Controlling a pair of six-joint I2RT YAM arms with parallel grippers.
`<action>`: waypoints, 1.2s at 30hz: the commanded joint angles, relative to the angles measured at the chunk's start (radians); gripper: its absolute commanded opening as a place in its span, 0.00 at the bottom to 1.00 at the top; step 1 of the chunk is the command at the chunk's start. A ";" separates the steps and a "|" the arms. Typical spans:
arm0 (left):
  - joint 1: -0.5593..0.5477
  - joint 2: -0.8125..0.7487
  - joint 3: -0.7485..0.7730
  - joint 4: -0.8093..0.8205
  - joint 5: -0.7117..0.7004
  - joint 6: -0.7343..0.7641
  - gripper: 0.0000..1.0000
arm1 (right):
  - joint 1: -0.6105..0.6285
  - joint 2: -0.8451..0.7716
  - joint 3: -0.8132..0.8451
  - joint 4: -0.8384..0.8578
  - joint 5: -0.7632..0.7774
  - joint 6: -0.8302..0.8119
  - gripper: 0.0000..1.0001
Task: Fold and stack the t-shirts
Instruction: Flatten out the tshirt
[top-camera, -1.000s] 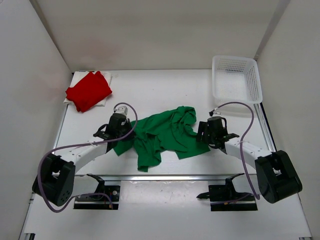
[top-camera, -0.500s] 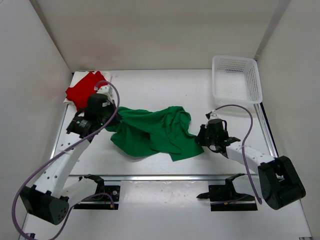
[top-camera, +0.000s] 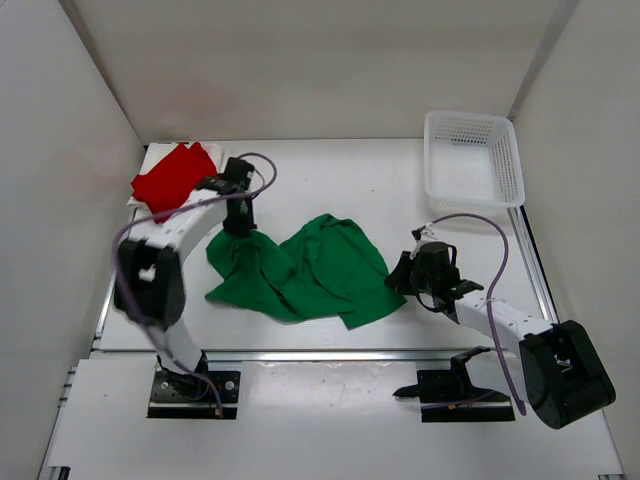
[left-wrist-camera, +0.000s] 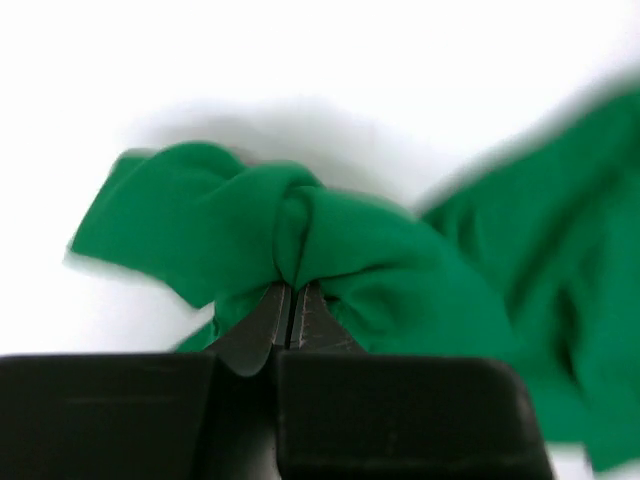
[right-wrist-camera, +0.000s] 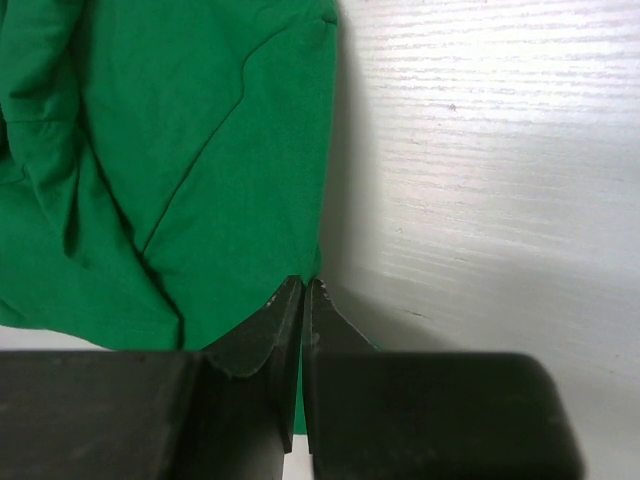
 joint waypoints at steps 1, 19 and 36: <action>0.020 0.252 0.237 0.135 -0.061 0.026 0.02 | -0.020 -0.012 -0.015 0.045 0.002 0.013 0.00; 0.281 -0.127 -0.323 0.608 0.363 -0.176 0.91 | -0.055 -0.032 -0.019 0.026 -0.026 0.030 0.00; 0.374 0.049 -0.446 0.781 0.181 -0.353 0.53 | -0.041 -0.068 -0.042 0.040 -0.040 0.028 0.01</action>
